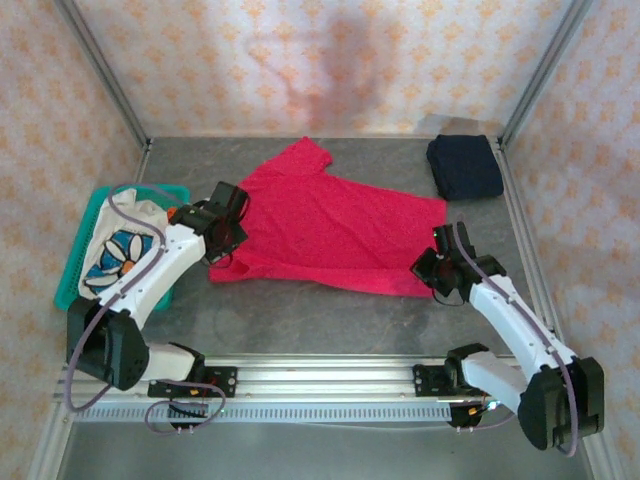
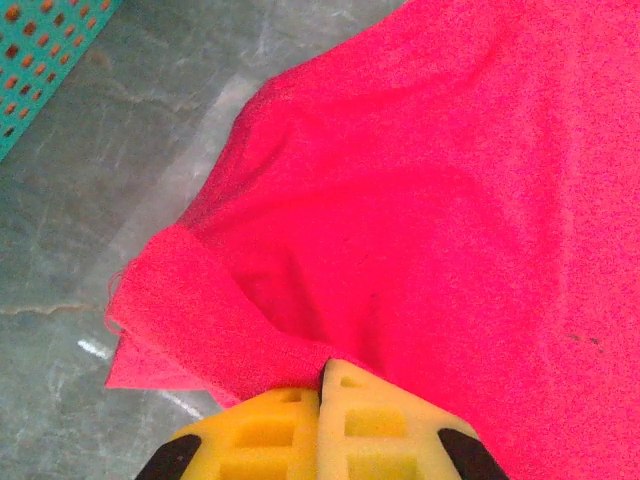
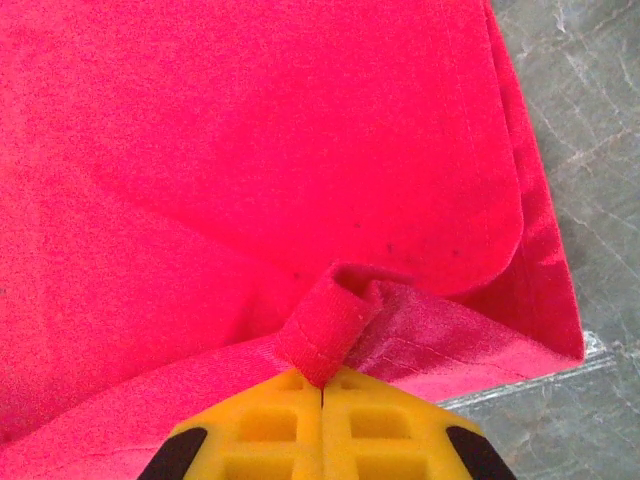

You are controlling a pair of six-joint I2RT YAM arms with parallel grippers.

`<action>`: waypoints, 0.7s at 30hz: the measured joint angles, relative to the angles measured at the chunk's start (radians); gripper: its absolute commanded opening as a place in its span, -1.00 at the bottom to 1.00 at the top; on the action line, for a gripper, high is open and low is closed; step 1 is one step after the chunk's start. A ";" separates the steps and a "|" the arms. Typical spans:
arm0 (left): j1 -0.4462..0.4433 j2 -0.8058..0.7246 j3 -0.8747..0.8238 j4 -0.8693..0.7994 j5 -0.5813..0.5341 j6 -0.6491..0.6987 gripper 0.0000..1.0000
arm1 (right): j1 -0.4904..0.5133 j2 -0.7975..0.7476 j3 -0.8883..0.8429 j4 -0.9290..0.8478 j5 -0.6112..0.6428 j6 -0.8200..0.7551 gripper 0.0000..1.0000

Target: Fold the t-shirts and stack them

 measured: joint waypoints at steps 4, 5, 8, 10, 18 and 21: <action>0.000 0.065 0.072 0.000 -0.010 0.047 -1.00 | -0.015 0.042 0.027 0.013 0.005 -0.019 -1.00; 0.000 0.082 0.090 0.001 -0.010 0.060 -1.00 | -0.018 0.056 0.032 0.022 0.007 -0.023 -1.00; 0.000 0.135 0.137 0.002 -0.010 0.098 -1.00 | -0.024 0.089 0.040 0.039 0.011 -0.034 -1.00; 0.000 0.171 0.165 0.005 -0.011 0.124 -1.00 | -0.024 0.105 0.042 0.050 0.018 -0.040 -1.00; 0.000 0.319 0.296 0.015 -0.013 0.216 -1.00 | -0.026 0.160 0.058 0.090 0.033 -0.048 -1.00; 0.000 0.367 0.348 0.020 -0.013 0.245 -1.00 | -0.026 0.172 0.060 0.101 0.034 -0.050 -1.00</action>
